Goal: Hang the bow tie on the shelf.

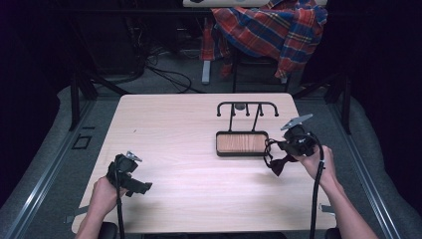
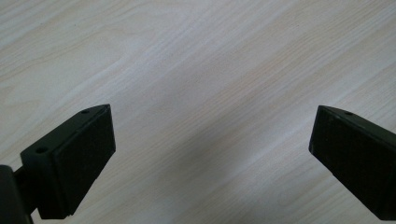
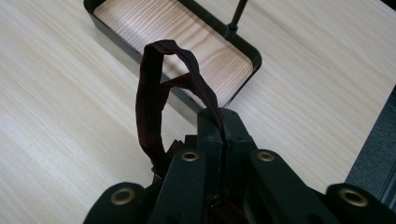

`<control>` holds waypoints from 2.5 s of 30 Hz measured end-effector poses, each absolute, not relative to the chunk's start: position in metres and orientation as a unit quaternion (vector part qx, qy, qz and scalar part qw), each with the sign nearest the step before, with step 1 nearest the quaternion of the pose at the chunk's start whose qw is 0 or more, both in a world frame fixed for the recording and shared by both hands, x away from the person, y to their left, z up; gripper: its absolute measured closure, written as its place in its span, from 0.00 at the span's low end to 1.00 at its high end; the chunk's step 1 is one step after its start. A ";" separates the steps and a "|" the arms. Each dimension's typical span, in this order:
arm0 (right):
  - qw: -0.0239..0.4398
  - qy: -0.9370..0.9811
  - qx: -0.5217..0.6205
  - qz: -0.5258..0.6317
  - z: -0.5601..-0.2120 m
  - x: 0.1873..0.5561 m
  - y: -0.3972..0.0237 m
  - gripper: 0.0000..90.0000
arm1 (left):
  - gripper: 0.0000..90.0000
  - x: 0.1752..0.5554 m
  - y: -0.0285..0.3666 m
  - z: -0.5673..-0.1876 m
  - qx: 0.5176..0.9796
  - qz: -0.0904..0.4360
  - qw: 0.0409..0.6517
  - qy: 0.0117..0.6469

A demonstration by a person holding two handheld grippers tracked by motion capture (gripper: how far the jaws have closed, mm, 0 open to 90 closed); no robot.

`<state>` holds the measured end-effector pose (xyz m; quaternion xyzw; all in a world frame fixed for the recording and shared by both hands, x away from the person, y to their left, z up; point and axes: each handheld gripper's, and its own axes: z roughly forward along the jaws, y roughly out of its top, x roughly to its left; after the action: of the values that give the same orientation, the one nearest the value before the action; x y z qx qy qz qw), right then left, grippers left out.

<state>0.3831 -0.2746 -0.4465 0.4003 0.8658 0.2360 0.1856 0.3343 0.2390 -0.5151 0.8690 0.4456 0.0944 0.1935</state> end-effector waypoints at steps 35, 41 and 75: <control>0.215 0.819 0.448 0.287 -0.417 0.414 -0.280 0.98 | 0.01 0.334 0.239 -0.515 0.872 0.091 0.194 0.441; 0.219 0.815 0.447 0.297 -0.412 0.415 -0.280 0.98 | 0.01 0.334 0.238 -0.515 0.872 0.092 0.196 0.439; 0.241 0.785 0.476 0.314 -0.406 0.433 -0.284 0.98 | 0.01 0.334 0.237 -0.515 0.874 0.089 0.194 0.436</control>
<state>0.4327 -0.2841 -0.4061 0.4764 0.7851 0.3138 0.2411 0.3342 0.2374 -0.5151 0.8742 0.4363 0.0889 0.1938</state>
